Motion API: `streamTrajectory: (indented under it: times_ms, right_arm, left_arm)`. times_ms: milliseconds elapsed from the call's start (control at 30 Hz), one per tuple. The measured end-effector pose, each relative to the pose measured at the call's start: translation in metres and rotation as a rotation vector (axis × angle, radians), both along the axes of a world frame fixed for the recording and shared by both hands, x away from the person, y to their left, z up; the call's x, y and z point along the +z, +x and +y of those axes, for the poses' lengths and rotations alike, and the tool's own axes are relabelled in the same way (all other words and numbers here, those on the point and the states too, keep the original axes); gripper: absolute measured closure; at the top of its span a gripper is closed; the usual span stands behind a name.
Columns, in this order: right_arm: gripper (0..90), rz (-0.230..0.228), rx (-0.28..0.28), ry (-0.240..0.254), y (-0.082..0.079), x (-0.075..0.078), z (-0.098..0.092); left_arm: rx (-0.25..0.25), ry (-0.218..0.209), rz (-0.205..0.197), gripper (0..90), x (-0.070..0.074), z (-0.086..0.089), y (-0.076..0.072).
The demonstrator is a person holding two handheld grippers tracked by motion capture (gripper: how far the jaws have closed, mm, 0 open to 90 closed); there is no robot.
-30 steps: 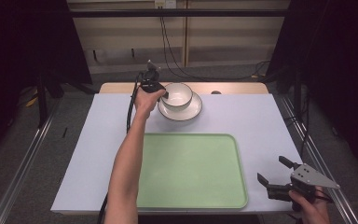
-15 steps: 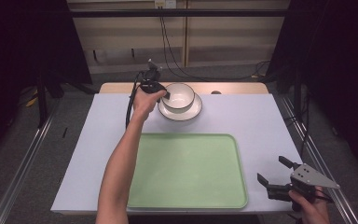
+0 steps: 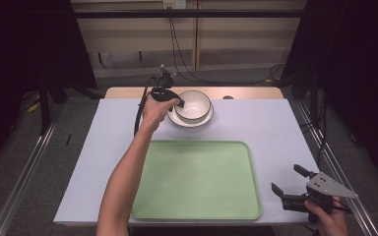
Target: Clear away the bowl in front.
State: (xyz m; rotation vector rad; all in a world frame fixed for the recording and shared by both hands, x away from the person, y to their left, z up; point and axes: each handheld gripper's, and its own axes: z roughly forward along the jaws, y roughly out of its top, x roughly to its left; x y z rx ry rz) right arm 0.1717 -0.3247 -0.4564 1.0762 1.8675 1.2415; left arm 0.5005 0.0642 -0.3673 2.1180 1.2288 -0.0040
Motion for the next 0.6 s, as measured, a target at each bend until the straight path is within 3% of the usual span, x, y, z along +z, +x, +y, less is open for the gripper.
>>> streamTrajectory:
  times_ms: [167, 267, 600]
  right_arm:
    - [2.7, -0.003, -0.006, 0.0, -0.001, 0.0, 0.0]
    - [2.7, -0.006, -0.009, -0.001, 0.0, 0.0, 0.0]
    - [2.7, -0.005, -0.005, -0.002, 0.0, 0.0, 0.0]
  left_arm:
    - [-0.037, -0.033, 0.009, 82.7, 0.001, -0.007, -0.01]
    - [-0.062, -0.009, 0.005, 82.7, 0.002, -0.012, -0.015]
    - [-0.121, -0.01, 0.004, 82.8, 0.003, -0.023, -0.033]
